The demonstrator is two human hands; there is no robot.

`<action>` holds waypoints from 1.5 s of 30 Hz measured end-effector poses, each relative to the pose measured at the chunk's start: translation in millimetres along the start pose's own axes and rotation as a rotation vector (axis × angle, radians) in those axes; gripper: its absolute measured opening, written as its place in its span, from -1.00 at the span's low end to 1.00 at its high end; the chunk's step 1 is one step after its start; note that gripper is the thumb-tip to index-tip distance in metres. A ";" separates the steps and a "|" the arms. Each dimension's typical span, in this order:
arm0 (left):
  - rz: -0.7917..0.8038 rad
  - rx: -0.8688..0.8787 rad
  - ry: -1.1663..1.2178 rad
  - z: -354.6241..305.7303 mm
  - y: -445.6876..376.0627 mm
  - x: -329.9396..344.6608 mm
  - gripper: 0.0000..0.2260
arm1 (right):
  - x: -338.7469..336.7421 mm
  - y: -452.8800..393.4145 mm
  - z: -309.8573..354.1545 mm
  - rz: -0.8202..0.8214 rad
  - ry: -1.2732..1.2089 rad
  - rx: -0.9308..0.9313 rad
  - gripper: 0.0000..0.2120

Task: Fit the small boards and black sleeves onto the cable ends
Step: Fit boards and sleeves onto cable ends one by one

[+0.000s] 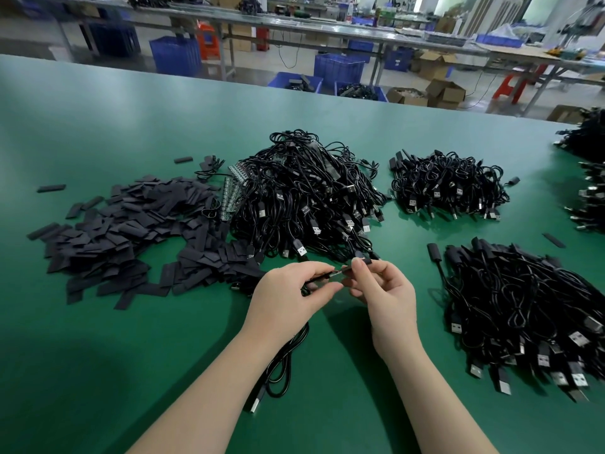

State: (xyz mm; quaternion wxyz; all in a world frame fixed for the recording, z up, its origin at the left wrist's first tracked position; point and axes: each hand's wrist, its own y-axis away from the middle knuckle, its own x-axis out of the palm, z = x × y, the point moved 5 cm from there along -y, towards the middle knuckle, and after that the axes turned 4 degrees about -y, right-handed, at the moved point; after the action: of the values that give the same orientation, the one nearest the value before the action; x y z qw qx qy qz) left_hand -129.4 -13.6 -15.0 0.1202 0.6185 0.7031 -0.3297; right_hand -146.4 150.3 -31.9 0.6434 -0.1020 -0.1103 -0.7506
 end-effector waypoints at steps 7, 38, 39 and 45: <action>-0.108 0.054 -0.131 -7.7 0.7 -9.3 -0.84 | 3.4 2.5 -0.6 0.038 0.012 0.017 -0.90; -0.168 0.234 -0.171 -18.3 4.0 -10.8 -0.86 | 11.0 13.8 -0.9 0.014 0.012 -0.035 -0.92; -0.172 0.225 -0.176 -19.2 4.0 -11.2 -0.86 | 11.1 13.8 -0.3 0.007 0.019 -0.053 -0.92; -0.198 0.230 -0.218 -19.7 2.9 -12.3 -0.88 | 13.0 15.4 -3.6 -0.013 -0.019 -0.043 -0.92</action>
State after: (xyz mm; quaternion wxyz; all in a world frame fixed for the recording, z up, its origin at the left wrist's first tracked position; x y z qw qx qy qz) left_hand -119.5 -11.3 6.1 0.0910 0.5167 0.7009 -0.4833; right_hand -133.1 134.7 -30.9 0.6349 -0.1222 -0.1009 -0.7562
